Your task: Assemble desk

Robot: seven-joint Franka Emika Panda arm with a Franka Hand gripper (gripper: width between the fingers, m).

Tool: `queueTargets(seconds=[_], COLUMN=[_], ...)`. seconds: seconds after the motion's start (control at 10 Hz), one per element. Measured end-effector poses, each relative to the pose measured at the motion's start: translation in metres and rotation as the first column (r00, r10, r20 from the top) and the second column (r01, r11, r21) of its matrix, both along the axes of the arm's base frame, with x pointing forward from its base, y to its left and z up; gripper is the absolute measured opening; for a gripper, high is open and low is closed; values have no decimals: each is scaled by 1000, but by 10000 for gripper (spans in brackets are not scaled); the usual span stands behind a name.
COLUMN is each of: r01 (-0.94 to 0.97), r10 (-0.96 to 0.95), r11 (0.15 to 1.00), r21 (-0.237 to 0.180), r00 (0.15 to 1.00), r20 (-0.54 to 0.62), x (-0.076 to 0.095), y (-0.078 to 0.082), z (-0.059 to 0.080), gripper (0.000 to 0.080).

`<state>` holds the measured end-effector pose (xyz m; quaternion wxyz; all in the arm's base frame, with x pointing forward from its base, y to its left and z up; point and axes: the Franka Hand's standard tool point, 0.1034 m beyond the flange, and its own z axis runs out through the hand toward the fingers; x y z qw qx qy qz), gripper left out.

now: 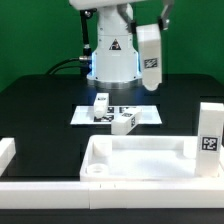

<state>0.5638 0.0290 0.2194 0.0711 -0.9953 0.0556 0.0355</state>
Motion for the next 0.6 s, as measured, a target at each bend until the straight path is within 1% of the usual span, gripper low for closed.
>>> queueTargets(seconds=[0.1,0.2,0.3,0.4,0.5,0.6], r01=[13,13,20,25,4,4], r10=[-13,-12,-24,-34,-17,-8], r11=[1000,1000,1000,999,999,1000], r21=[-10,-8,23,41,47,9], r00=[998,993,981,973,958,921], r20=[66,116,193,229,288,389], x=[2,4,16,27,39,51], y=[-3,-5,-12,-20,-30,-41], z=[-1,-2,-7,-5,-9,-11], gripper=[281,281,281,281,281,281])
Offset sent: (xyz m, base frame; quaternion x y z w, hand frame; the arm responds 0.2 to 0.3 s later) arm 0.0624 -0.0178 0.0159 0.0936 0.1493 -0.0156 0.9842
